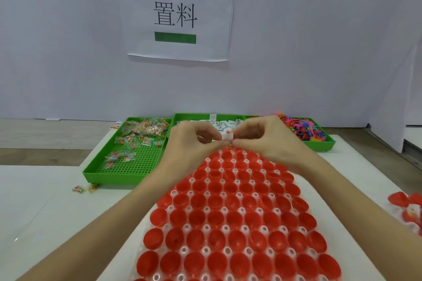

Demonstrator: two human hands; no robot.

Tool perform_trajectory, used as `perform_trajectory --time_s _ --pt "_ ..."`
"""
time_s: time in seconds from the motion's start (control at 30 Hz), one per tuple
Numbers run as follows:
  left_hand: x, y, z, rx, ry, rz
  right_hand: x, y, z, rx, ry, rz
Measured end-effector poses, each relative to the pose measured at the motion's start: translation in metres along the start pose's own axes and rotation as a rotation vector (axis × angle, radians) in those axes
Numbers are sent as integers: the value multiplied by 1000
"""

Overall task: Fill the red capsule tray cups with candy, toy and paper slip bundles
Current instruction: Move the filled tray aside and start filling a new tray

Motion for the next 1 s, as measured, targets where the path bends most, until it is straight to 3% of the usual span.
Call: perform_trajectory --time_s 0.3,0.6,0.8,1.0 --pt "32 -69 -27 72 -258 -30 -63 -50 0 3 123 -150" --pt "25 -91 -40 404 -465 11 -80 -57 -9 -12 142 -161" --pt "20 -96 -42 453 -556 12 -76 -56 -16 24 280 -118" --pt "19 -97 -38 485 -531 -2 -70 -57 -10 118 302 -202"
Point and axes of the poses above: each hand's wrist, its own y-axis away from the middle knuckle, its own z-axis out of the back of the hand, x = y × z, the point moved 3 cm from there along -y, towards the middle knuckle, and after that the axes turned 9 degrees about z, right-handed, at the moved point
